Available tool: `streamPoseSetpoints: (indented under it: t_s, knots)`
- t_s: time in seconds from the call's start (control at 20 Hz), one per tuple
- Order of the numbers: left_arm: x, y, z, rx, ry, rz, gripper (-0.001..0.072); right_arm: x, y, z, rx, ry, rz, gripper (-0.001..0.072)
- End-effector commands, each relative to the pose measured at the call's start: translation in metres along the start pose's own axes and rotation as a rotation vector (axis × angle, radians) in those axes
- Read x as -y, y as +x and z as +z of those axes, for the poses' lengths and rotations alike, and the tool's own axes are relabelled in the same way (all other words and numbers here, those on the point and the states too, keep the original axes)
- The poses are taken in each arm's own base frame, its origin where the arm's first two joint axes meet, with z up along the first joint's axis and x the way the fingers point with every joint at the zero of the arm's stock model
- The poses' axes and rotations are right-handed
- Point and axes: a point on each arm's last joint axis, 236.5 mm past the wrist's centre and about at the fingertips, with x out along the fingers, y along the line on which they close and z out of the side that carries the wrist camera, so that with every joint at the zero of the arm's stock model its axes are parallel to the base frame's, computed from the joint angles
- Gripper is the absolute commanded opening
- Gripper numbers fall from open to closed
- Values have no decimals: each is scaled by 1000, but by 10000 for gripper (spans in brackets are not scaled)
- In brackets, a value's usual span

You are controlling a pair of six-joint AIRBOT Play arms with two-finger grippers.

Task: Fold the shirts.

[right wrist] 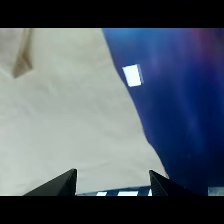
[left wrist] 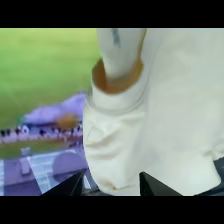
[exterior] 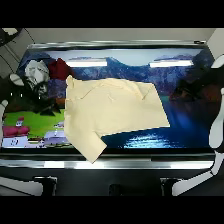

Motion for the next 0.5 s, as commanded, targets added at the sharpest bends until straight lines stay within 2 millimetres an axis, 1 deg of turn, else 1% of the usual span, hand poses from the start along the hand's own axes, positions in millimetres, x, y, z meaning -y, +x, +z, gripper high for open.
streamPoseSetpoints:
  t_s: [0.0, 0.05, 0.1, 0.15, 0.2, 0.25, 0.35, 0.45]
  knots:
    - [-14, 56, -69, -37, -58, -80, 379, 41, -18, -28, -113, 80, 0, 538]
    - [-17, 68, -82, -27, -54, -81, 379, 42, -18, -27, -108, 80, -1, 538]
    - [-20, 77, -91, -22, -65, -79, 380, 42, -17, -25, -97, 72, -1, 538]
    - [-19, 84, -99, -27, -67, -92, 380, 41, -17, -22, -83, 71, 1, 538]
    - [-13, 91, -105, -37, -74, -125, 380, 41, -16, -19, -74, 70, 1, 538]
    - [-6, 96, -104, -24, -86, -159, 379, 42, -16, -18, -67, 57, -2, 539]
    - [1, 104, -93, 28, -105, -181, 378, 48, -17, -20, -77, 47, -27, 539]
    - [2, 107, -84, 68, -94, -159, 377, 53, -17, -22, -84, 53, -47, 539]
